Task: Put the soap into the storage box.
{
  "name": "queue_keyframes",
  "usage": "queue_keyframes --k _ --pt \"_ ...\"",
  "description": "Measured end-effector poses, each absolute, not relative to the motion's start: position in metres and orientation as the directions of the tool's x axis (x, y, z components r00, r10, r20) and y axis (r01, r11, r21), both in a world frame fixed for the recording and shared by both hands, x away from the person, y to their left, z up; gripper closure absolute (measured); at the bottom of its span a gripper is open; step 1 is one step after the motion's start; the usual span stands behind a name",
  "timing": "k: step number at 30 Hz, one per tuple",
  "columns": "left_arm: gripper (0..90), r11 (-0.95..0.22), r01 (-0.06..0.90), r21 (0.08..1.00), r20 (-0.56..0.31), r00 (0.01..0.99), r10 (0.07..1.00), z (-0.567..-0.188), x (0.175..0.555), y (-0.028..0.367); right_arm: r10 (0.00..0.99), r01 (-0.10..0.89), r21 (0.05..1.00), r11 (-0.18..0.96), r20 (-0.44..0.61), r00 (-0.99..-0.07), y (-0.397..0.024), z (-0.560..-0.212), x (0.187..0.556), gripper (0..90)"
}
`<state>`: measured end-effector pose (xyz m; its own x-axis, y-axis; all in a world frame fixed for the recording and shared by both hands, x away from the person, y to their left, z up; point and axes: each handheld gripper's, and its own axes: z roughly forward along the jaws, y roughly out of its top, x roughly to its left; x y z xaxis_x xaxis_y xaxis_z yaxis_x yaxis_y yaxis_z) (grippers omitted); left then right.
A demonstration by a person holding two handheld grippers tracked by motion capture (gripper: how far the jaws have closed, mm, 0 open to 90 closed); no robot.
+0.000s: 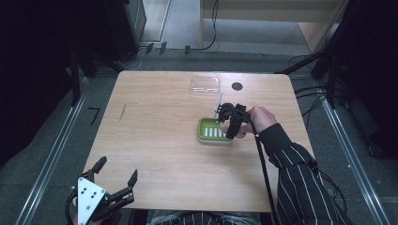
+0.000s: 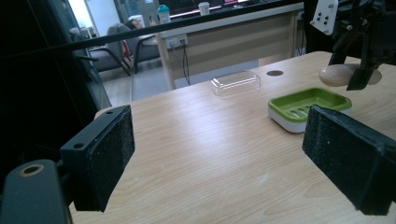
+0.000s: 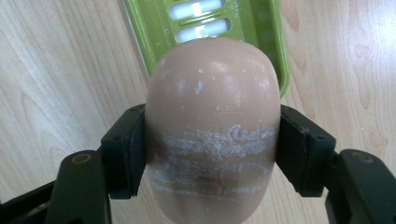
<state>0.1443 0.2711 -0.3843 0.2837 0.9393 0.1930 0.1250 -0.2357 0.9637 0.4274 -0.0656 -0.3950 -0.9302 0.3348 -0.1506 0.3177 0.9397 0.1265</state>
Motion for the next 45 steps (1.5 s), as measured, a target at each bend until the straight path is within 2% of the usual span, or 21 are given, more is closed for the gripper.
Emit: queue_keyframes --k 7,29,45 --pt "9.6 -0.236 0.127 0.963 0.193 0.281 0.940 -0.384 0.144 0.271 0.342 0.325 0.126 0.937 -0.156 -0.927 -0.064 -0.394 0.431 34.2" --pt "9.6 -0.234 0.128 0.964 0.193 0.271 0.943 -0.385 0.139 0.275 0.237 0.218 0.127 0.968 -0.163 -0.958 -0.040 -0.396 0.441 34.2" --pt "9.6 -0.237 0.131 0.963 0.195 0.268 0.943 -0.385 0.138 0.275 0.213 0.194 0.132 0.972 -0.159 -0.964 -0.030 -0.402 0.446 34.1"
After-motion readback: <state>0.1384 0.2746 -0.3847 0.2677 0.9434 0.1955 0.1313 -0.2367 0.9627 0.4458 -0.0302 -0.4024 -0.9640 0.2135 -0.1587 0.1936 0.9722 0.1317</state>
